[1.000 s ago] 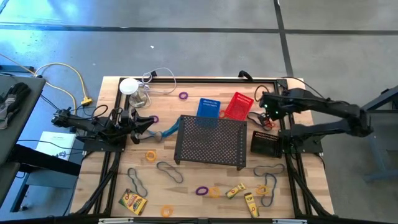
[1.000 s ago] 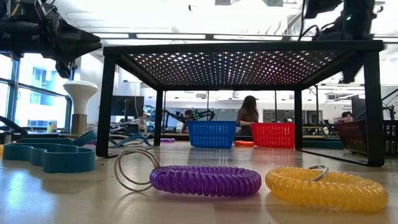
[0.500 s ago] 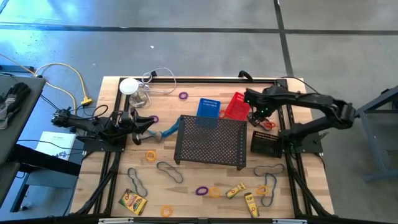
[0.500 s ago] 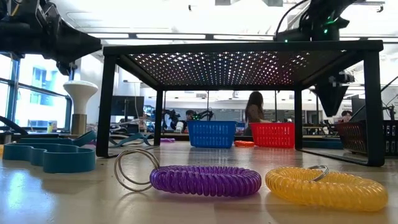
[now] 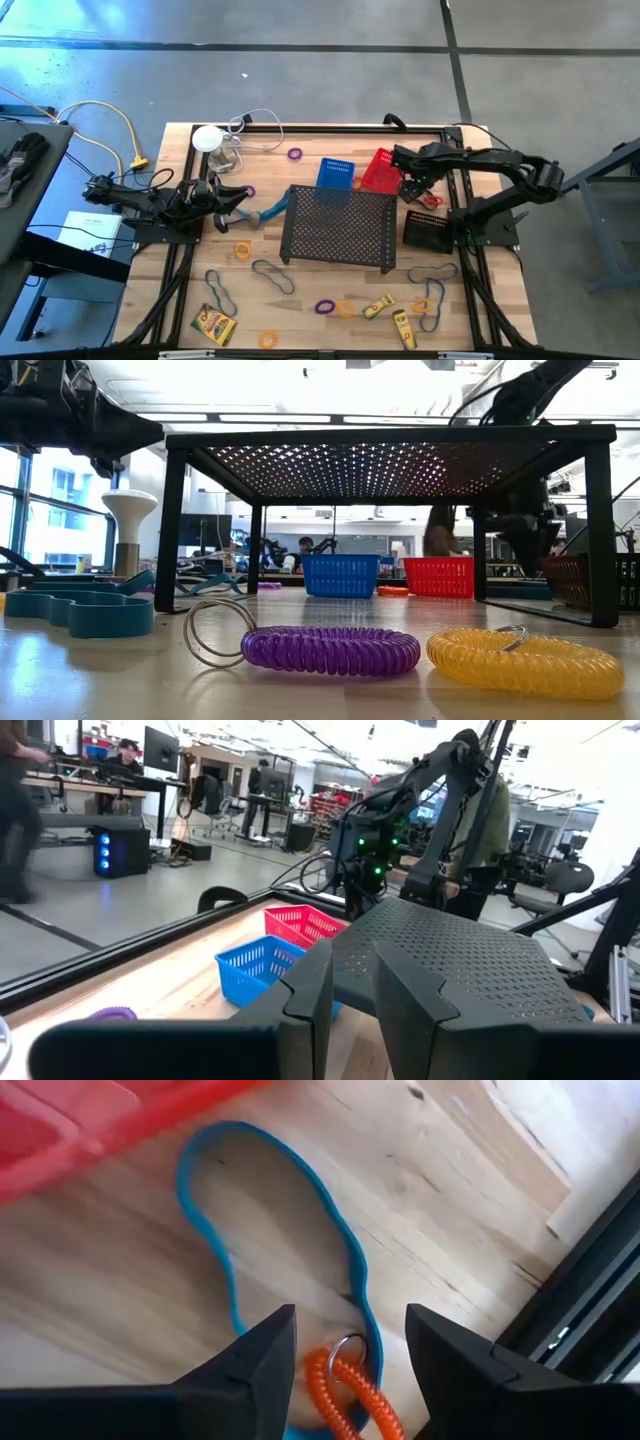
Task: Pick & Place Office Desk Supplies
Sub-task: Put the blue rubber band into the red bin
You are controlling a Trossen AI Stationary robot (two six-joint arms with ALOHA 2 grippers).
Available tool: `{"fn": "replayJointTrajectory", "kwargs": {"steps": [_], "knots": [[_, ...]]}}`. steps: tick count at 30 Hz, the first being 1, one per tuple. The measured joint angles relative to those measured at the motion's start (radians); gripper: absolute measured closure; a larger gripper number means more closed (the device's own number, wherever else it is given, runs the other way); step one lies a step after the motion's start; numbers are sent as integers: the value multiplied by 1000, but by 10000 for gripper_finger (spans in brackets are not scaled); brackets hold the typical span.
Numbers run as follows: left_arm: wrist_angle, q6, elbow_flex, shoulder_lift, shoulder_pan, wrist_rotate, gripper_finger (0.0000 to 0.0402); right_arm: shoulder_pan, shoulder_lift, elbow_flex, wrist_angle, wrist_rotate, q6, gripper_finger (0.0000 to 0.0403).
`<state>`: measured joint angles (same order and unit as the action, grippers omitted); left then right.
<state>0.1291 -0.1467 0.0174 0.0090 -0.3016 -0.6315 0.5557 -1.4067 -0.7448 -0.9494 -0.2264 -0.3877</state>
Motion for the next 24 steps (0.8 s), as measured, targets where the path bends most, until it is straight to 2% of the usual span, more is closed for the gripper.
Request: {"fn": "replayJointTrajectory", "kwargs": {"steps": [4,12,24], "knots": [[0,0,0,0,0,0,335,39,0,26,70,15,19,228],[0,-3,0,0,0,0,335,83,-14,26,90,50,64,229],[0,-2,0,0,0,-52,335,85,-188,17,176,51,125,229]]}}
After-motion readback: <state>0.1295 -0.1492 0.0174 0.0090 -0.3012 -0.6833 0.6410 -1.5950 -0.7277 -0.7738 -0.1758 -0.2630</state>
